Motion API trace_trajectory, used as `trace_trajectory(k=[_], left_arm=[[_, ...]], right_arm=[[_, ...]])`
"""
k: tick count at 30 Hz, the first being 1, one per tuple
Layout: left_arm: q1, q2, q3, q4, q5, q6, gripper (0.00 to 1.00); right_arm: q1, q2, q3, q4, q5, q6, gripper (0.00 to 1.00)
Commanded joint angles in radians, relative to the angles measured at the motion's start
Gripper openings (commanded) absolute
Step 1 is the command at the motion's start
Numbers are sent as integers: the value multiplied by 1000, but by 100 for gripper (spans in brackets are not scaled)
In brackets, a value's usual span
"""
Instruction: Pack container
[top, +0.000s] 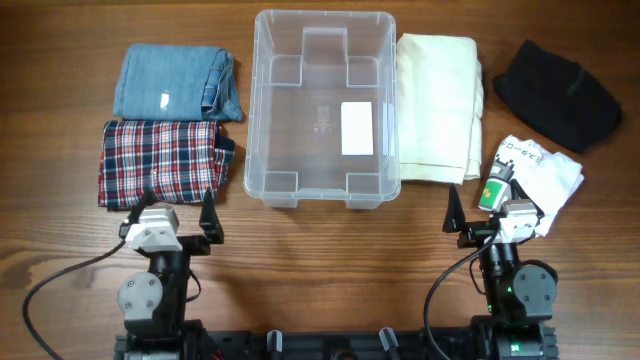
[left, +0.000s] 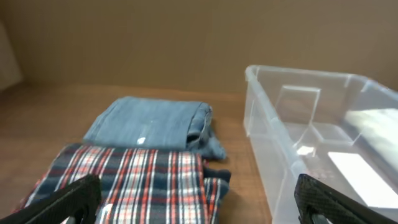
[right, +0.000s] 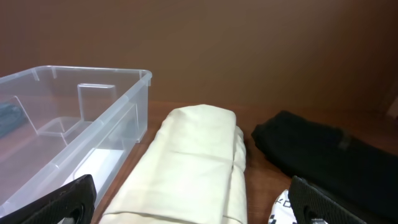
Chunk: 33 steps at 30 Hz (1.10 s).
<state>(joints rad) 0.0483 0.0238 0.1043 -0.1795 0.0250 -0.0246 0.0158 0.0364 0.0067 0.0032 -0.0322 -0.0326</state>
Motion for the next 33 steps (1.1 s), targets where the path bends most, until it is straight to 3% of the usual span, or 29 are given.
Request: trace_trajectory(k=[1,6,8,14,22,25,33], left_arm=[[35,94,137,-45,-29,-62,100],[89,463,435,-191,53,-61,100],[134,756,695,-383,138,-58,100],[210,1157,1053,-644,211,-57,100],[378,1417,1083,-531,36,-35,99],[469,1471,1083,-525,38,-32,91],[550,1609,1083,-455,142,270,100]], right_arm=[[-4,6,-1,2,16,-20,100],[-4,6,-1,2,16,-20,100],[-4,6,-1,2,16,-20,100],[-4,6,-1,2,16,-20,100],[-4,6,-1,2,16,-20,100],[-4,6,-1,2,16,-19,100],[-4,6,-1,2,16,-20,100]])
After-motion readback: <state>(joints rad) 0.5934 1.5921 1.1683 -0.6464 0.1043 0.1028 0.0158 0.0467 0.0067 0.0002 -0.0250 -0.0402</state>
